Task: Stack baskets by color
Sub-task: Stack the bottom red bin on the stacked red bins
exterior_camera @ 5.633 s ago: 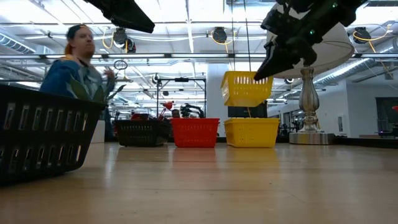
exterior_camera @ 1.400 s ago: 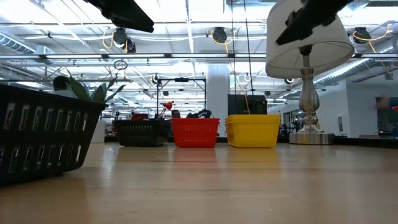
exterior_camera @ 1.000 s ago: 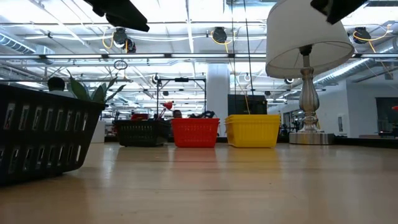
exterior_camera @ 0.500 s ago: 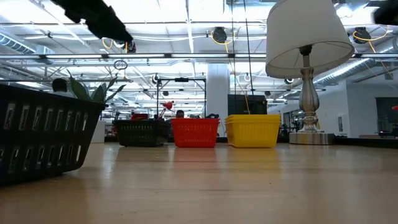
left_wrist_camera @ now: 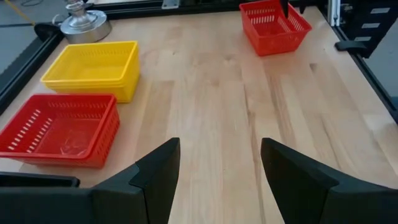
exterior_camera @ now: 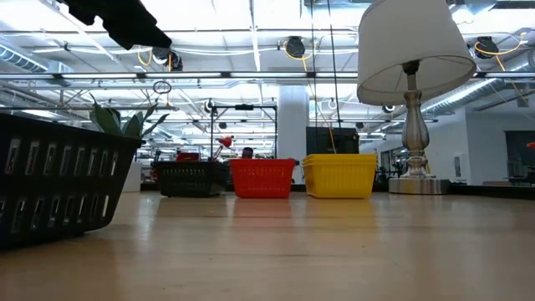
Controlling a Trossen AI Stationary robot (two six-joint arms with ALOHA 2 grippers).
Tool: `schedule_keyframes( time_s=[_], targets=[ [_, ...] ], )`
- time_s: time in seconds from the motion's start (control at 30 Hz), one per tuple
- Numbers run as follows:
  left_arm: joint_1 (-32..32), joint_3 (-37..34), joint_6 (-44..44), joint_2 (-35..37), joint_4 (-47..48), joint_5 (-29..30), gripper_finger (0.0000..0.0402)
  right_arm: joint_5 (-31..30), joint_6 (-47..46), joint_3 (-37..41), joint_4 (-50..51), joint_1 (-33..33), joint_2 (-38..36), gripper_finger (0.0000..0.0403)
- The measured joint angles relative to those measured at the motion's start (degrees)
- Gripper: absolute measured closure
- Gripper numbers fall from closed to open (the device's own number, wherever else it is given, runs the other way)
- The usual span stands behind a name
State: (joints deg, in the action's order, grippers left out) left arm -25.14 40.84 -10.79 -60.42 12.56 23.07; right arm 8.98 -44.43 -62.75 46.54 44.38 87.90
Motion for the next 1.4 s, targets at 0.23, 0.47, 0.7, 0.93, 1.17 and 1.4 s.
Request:
schedule_keyframes(
  time_s=[0.23,0.47,0.7,0.93,1.17,1.4],
  targets=[
    [-0.07,0.0,0.03,0.0,-0.05,0.04,0.0174,0.23,0.04,3.32,-6.12,0.33,-0.06,0.0294],
    [-0.07,0.0,0.03,0.0,-0.03,0.04,0.0174,1.77,-0.04,5.78,-11.44,0.74,-0.04,0.0334],
    [0.0,0.0,0.04,0.0,-0.53,0.05,0.0174,1.58,-1.13,4.21,-11.72,0.74,-0.44,0.035],
    [0.0,0.0,0.04,0.0,-0.55,0.11,0.0174,-2.67,-2.49,1.47,-10.18,0.72,-0.48,0.031],
    [-0.01,0.0,-0.31,0.0,-0.51,0.46,0.0174,1.72,-6.92,1.46,-10.8,1.87,-0.48,0.0278],
    [-0.02,0.0,-0.24,0.0,-0.49,0.5,0.0174,0.03,-5.47,1.44,-8.74,4.14,-0.48,0.026]
  ],
)
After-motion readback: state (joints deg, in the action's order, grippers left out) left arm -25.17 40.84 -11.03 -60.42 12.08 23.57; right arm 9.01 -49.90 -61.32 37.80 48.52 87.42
